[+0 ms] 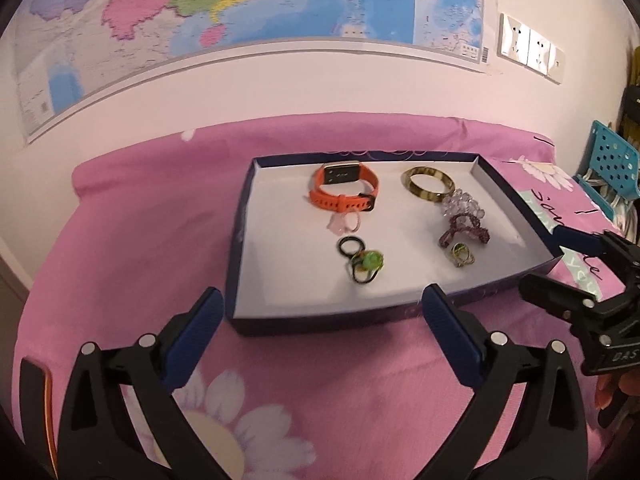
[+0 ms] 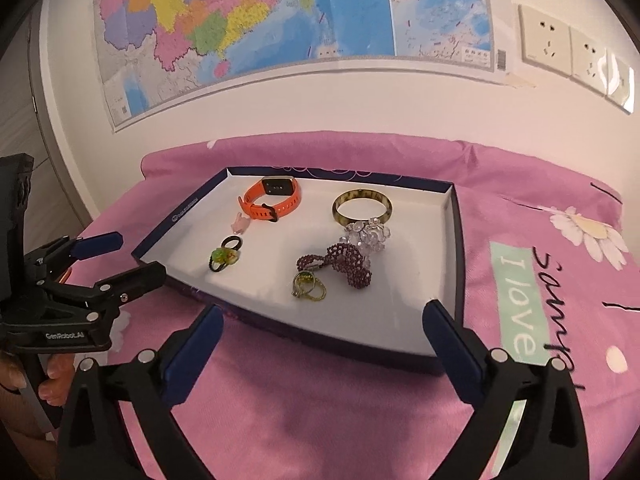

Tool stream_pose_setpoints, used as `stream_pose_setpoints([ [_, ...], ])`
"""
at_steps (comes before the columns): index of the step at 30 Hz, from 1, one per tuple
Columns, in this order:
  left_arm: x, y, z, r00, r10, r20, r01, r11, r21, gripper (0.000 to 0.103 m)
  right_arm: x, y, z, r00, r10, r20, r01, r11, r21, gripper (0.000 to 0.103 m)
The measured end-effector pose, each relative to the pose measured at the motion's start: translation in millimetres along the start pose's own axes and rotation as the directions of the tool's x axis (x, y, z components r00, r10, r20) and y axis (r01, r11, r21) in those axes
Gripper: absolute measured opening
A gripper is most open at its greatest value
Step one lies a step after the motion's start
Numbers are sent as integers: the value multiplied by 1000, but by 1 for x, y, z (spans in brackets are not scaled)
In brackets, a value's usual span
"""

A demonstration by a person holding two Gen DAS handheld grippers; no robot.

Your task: Organize jewelry

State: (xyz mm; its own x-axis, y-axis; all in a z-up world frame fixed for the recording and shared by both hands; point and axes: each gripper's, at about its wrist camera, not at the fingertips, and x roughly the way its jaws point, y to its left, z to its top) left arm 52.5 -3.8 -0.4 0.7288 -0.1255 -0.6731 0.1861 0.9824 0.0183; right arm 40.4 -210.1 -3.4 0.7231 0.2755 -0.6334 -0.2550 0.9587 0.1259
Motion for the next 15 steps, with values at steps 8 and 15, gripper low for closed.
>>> stream_pose_setpoints([
  [8, -12, 1, -17, 999, 42, -29, -42, 999, -18, 98, -19, 13, -18, 1000, -14, 5, 14, 1000, -8, 96],
  [15, -23, -6, -26, 998, 56, -14, -56, 998, -8, 98, -31, 22, -31, 1000, -16, 11, 16, 1000, -3, 96],
])
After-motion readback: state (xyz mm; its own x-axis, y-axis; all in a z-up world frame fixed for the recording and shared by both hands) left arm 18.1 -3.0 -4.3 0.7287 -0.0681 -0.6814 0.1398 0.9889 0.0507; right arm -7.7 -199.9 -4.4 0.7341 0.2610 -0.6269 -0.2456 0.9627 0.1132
